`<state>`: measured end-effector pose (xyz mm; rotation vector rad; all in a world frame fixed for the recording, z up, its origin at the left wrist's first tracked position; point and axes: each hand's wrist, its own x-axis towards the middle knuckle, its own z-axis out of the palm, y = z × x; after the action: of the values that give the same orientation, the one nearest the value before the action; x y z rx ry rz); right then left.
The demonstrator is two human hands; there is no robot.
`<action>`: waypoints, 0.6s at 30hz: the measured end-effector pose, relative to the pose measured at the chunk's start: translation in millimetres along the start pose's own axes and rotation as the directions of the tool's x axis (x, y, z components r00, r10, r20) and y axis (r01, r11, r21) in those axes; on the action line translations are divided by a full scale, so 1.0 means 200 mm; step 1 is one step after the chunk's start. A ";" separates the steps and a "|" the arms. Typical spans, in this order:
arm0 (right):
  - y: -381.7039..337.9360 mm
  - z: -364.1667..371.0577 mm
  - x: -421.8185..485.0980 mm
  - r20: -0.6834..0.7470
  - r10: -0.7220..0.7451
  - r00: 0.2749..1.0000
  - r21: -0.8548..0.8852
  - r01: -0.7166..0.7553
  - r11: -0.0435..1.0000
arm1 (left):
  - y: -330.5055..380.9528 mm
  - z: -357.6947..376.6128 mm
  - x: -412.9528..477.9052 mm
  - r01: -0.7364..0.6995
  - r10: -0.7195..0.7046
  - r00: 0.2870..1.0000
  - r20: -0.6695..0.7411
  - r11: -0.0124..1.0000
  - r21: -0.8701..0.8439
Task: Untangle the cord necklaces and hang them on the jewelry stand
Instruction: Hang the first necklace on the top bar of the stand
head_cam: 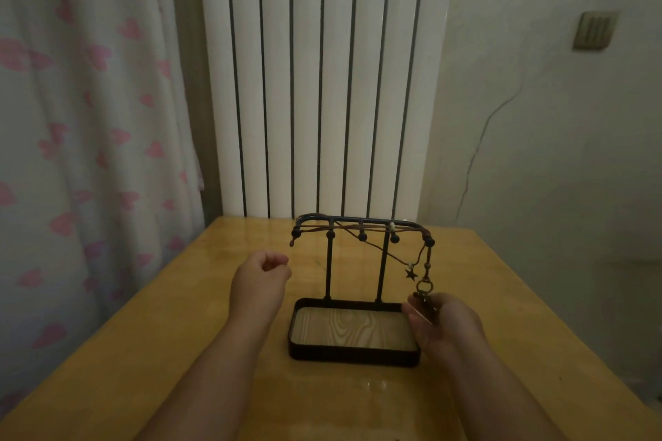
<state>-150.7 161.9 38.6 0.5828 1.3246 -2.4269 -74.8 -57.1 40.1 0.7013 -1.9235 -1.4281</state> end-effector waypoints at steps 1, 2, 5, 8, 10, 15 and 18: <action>0.00 -0.01 0.00 0.005 0.009 1.000 -0.003 -0.009 1.000 | -0.01 0.00 -0.01 0.016 -0.016 1.000 0.021 1.000 0.010; 0.01 -0.01 -0.02 0.012 0.020 1.000 0.006 -0.020 1.000 | -0.01 0.00 -0.01 0.030 -0.031 0.999 0.037 0.999 0.024; 0.02 -0.03 -0.04 -0.008 0.009 1.000 0.033 -0.009 0.999 | -0.01 0.01 -0.03 0.048 -0.053 0.996 0.068 0.996 0.072; 0.03 -0.03 -0.07 -0.041 0.004 0.999 0.070 -0.001 0.998 | -0.01 0.00 -0.06 0.028 -0.043 0.992 0.119 0.991 0.127; 0.04 -0.03 -0.08 -0.044 0.013 0.999 0.095 -0.009 0.995 | -0.01 0.00 -0.09 0.017 -0.043 0.986 0.159 0.987 0.157; 0.06 -0.08 -0.09 -0.030 0.033 0.999 0.072 -0.031 0.997 | -0.02 0.01 -0.14 0.002 -0.042 0.974 0.221 0.984 0.177; 0.08 -0.11 -0.09 -0.060 0.009 0.998 -0.008 -0.009 1.000 | -0.02 0.00 -0.18 -0.028 -0.019 0.968 0.249 0.982 0.185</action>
<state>-123.6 173.4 24.9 0.6629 1.3522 -2.4134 -51.4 -32.1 29.0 0.6246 -2.2767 -1.3993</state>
